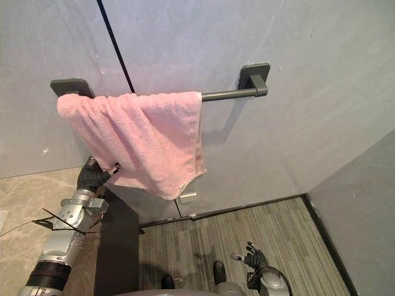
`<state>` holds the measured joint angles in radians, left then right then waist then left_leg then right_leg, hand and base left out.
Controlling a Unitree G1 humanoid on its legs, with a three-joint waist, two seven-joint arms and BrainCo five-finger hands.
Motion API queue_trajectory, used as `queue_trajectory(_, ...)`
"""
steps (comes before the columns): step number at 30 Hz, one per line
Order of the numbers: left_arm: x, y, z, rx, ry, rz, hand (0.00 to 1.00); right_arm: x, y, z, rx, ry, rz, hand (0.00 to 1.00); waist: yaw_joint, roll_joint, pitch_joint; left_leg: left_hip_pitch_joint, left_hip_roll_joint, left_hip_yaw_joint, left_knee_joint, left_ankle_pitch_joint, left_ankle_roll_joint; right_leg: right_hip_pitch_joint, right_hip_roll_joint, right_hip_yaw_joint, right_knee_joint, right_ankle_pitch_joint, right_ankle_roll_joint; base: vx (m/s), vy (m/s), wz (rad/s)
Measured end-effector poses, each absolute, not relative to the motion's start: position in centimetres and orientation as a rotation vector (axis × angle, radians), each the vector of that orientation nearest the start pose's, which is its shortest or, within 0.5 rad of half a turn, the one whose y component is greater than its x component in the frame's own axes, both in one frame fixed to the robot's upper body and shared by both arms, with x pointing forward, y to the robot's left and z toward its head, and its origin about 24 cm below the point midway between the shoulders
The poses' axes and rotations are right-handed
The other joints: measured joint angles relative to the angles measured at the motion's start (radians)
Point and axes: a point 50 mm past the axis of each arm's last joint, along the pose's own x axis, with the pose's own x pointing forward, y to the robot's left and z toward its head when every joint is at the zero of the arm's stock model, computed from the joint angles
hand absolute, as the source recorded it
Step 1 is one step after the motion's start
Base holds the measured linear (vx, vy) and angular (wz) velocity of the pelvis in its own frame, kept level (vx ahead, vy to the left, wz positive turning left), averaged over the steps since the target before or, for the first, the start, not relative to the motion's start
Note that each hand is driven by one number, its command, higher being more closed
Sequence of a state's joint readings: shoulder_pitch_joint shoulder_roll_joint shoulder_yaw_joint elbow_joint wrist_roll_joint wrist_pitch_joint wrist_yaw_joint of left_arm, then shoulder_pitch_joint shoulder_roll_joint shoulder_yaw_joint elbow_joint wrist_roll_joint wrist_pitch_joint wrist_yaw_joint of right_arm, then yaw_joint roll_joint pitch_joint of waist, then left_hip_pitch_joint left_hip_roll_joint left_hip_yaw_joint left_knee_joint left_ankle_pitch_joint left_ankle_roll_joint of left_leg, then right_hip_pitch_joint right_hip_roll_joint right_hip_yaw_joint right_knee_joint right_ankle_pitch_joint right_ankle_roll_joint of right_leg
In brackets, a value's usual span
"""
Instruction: Organize washtable
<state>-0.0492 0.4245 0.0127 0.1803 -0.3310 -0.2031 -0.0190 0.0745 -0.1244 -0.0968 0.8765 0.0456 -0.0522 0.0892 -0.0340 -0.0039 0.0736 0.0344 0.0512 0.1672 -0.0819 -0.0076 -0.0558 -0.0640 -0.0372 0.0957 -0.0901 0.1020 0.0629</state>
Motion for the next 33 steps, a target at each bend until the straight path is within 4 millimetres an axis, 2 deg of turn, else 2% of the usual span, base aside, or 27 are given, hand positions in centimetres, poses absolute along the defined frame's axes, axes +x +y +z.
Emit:
queue_trajectory(2, 26.1, 24.3, 5.7, 0.123, -0.085, 0.043, 1.0, 14.5, -20.7, -12.7, -0.013, 0.817, -0.075, 0.0, -0.001, 0.0, 0.0, 0.0, 0.0, 0.006, 0.0, 0.0, 0.0, -0.002, 0.0, 0.006, -0.001, 0.002, 0.003, -0.04, -0.009, -0.1)
queue_trajectory(5, 26.4, 24.5, 5.9, 0.146, -0.086, 0.039, 1.0, 17.3, -20.2, -10.0, -0.033, 0.648, 0.004, 0.0, -0.001, -0.002, 0.001, 0.0, 0.0, 0.023, 0.001, 0.0, 0.0, -0.01, 0.0, 0.016, -0.002, 0.009, 0.007, -0.05, -0.006, -0.17)
queue_trajectory(8, 26.9, 24.7, 6.7, 0.172, -0.103, 0.025, 1.0, 20.4, -19.7, -5.8, -0.064, 0.437, 0.107, 0.0, 0.003, -0.007, 0.004, 0.003, 0.002, 0.032, 0.003, 0.0, 0.0, -0.01, -0.001, 0.033, -0.003, 0.014, 0.01, -0.03, 0.003, -0.1)
queue_trajectory(10, 27.1, 25.2, 7.2, 0.213, -0.104, 0.007, 1.0, 23.1, -19.1, -1.2, -0.072, 0.23, 0.196, 0.0, 0.011, -0.02, 0.009, 0.007, 0.003, 0.045, 0.008, 0.0, 0.0, -0.01, -0.002, 0.046, -0.006, 0.028, 0.002, -0.03, 0.008, -0.17)
queue_trajectory(11, 27.1, 25.3, 7.3, 0.222, -0.105, 0.0, 1.0, 23.8, -18.9, 0.0, -0.074, 0.181, 0.218, 0.0, 0.013, -0.023, 0.009, 0.007, 0.003, 0.048, 0.009, 0.0, 0.0, -0.009, -0.002, 0.048, -0.007, 0.03, 0.002, -0.03, 0.007, -0.14)
queue_trajectory(13, 27.5, 25.3, 7.8, 0.25, -0.106, -0.017, 1.0, 26.0, -17.9, 5.0, -0.051, -0.012, 0.324, 0.0, 0.019, -0.031, 0.009, 0.009, 0.002, 0.055, 0.012, 0.0, 0.0, -0.009, -0.007, 0.049, -0.007, 0.036, 0.003, -0.03, 0.008, -0.09)
queue_trajectory(14, 27.7, 25.2, 8.0, 0.256, -0.111, -0.027, 1.0, 26.4, -17.7, 6.3, -0.041, -0.061, 0.356, 0.0, 0.022, -0.031, 0.009, 0.009, 0.002, 0.054, 0.013, 0.0, 0.0, -0.009, -0.007, 0.049, -0.007, 0.036, 0.003, -0.03, 0.007, 0.0)
queue_trajectory(16, 28.3, 24.9, 8.8, 0.272, -0.133, -0.062, 1.0, 27.4, -16.0, 10.4, 0.026, -0.217, 0.49, 0.0, 0.024, -0.033, 0.008, 0.01, 0.001, 0.053, 0.013, 0.001, 0.0, -0.007, -0.009, 0.048, -0.007, 0.038, 0.003, -0.03, 0.002, 0.03)
queue_trajectory(18, 28.6, 24.7, 9.2, 0.271, -0.147, -0.072, 1.0, 27.8, -14.8, 12.4, 0.081, -0.287, 0.572, 0.0, 0.027, -0.033, 0.008, 0.01, 0.0, 0.053, 0.013, 0.002, -0.001, -0.007, -0.01, 0.048, -0.007, 0.039, 0.004, 0.0, 0.0, 0.0)
queue_trajectory(20, 28.8, 24.5, 9.4, 0.267, -0.155, -0.078, 1.0, 27.9, -13.9, 13.5, 0.115, -0.32, 0.621, 0.0, 0.03, -0.034, 0.007, 0.01, 0.0, 0.053, 0.012, 0.004, -0.001, -0.007, -0.011, 0.047, -0.007, 0.04, 0.005, 0.0, 0.0, 0.0)
queue_trajectory(24, 29.2, 23.8, 9.7, 0.243, -0.167, -0.103, 1.0, 28.3, -13.3, 14.1, 0.129, -0.323, 0.659, 0.0, 0.047, -0.035, 0.007, 0.01, -0.003, 0.053, 0.008, 0.009, 0.003, -0.008, -0.013, 0.044, -0.007, 0.041, 0.006, 0.0, 0.0, 0.0)
queue_trajectory(30, 29.4, 23.5, 9.9, 0.239, -0.173, -0.114, 1.0, 30.8, -10.9, 15.9, 0.066, -0.332, 0.706, 0.0, 0.049, -0.036, 0.006, 0.012, -0.005, 0.045, -0.01, 0.024, 0.004, -0.01, -0.014, 0.039, -0.007, 0.044, 0.007, 0.0, -0.005, 0.03)
queue_trajectory(33, 29.4, 23.3, 9.9, 0.224, -0.173, -0.12, 1.0, 31.8, -10.1, 16.1, 0.074, -0.319, 0.7, 0.0, 0.051, -0.036, 0.006, 0.011, -0.005, 0.039, -0.01, 0.027, 0.008, -0.009, -0.014, 0.033, -0.007, 0.047, 0.006, 0.01, -0.006, 0.06)
